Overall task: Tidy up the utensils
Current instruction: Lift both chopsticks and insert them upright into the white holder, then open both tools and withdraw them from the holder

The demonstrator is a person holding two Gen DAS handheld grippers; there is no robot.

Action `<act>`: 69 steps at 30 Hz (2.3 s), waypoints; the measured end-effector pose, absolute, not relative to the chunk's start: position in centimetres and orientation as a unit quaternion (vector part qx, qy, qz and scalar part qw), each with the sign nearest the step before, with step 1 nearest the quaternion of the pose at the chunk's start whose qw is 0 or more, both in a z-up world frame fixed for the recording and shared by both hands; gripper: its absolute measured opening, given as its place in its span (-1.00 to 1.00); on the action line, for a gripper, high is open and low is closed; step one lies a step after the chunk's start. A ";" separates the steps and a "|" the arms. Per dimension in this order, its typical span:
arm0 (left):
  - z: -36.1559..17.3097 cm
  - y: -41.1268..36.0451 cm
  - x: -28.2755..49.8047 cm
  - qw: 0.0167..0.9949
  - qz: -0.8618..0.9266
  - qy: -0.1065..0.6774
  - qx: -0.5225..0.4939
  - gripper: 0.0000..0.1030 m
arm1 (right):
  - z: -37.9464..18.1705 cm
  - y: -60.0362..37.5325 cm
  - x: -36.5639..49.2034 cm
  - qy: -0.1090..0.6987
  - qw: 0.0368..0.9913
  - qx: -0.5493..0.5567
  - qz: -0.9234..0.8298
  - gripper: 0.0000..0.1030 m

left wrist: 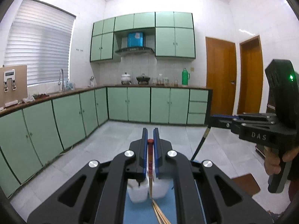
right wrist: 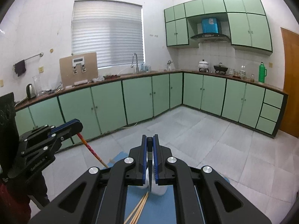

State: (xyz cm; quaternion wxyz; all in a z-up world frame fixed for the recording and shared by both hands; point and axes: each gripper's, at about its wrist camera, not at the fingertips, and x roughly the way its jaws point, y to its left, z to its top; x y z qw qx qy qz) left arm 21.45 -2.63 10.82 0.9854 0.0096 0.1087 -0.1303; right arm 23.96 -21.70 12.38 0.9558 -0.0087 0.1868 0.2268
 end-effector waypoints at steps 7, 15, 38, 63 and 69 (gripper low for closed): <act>10.3 -3.5 27.0 0.988 -0.115 0.101 0.016 -0.91 | 12.3 -21.0 28.5 0.188 0.959 -0.017 0.211 -0.88; 6.4 -3.9 31.9 0.986 -0.105 0.128 0.030 -0.90 | 8.9 -20.3 32.0 0.216 0.954 -0.020 0.205 -0.88; 1.0 0.3 24.1 0.977 -0.091 0.195 -0.015 0.13 | 3.8 -24.1 23.8 0.213 0.966 -0.005 0.144 0.38; -18.4 0.2 15.1 0.910 -0.055 0.410 0.024 0.28 | -16.0 -20.1 13.3 0.384 0.915 0.002 0.123 0.52; -18.7 0.6 14.6 0.908 -0.053 0.416 0.023 0.33 | -17.7 -18.3 12.5 0.406 0.903 -0.008 0.144 0.21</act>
